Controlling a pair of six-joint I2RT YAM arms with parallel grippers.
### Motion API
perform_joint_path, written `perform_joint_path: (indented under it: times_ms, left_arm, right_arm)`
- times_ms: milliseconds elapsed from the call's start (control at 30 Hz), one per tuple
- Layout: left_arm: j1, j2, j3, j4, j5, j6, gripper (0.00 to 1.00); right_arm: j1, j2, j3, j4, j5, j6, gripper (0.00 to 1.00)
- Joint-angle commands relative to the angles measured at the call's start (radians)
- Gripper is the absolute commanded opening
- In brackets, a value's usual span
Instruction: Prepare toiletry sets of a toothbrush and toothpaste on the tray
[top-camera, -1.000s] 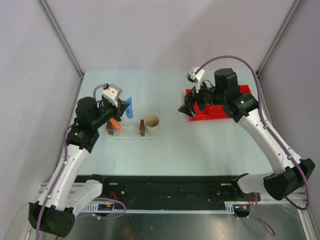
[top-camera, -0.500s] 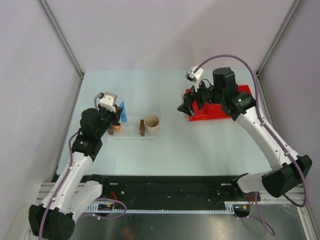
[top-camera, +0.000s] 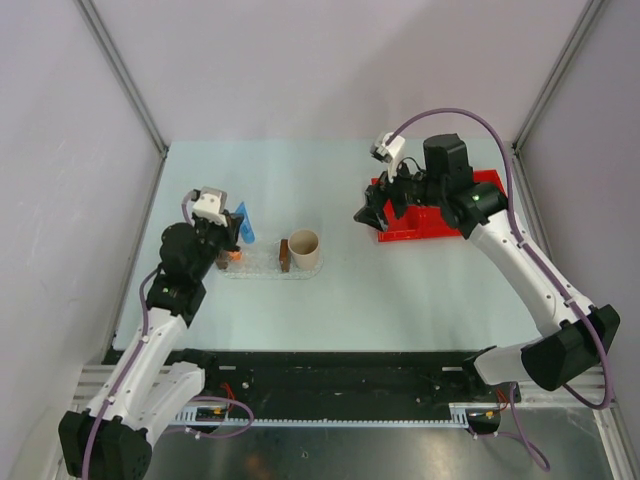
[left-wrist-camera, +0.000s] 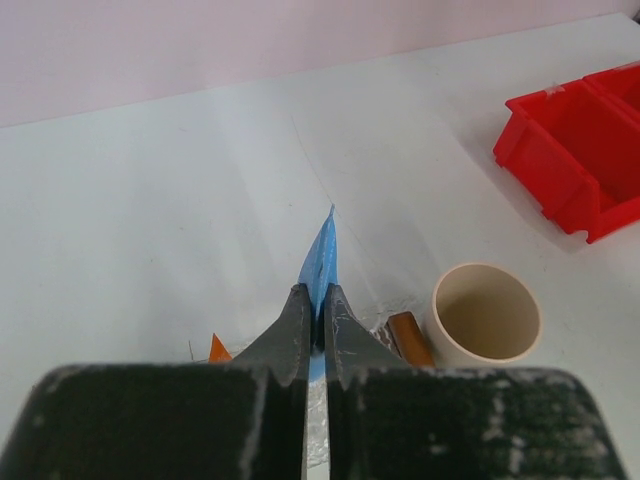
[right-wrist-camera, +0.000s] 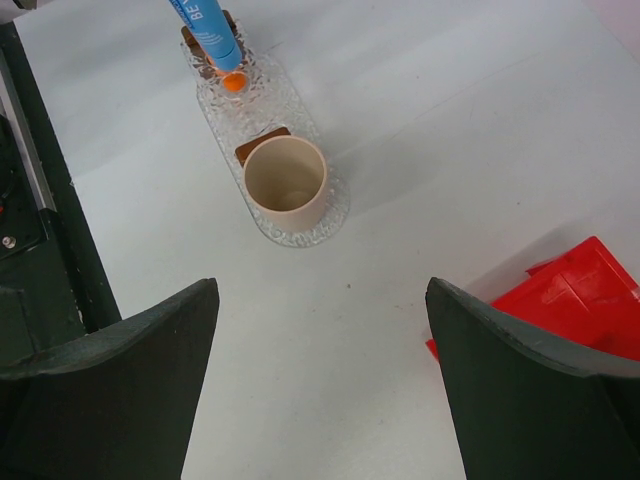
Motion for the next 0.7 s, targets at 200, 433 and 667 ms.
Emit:
perform_joint_path:
  times_ms: [200,433,667]
  left_arm:
    - [0.013,0.004,-0.034,0.102,-0.016,-0.04,0.0]
    - [0.025,0.012,-0.052,0.113,-0.01,-0.035,0.0]
    - [0.04,0.027,-0.061,0.116,0.004,-0.041,0.0]
  right_arm:
    - [-0.012,-0.009,-0.005,0.025,-0.019,0.006,0.89]
    - [-0.013,-0.014,-0.008,0.024,-0.019,0.004,0.89]
    - [-0.015,-0.022,-0.011,0.025,-0.019,0.004,0.89]
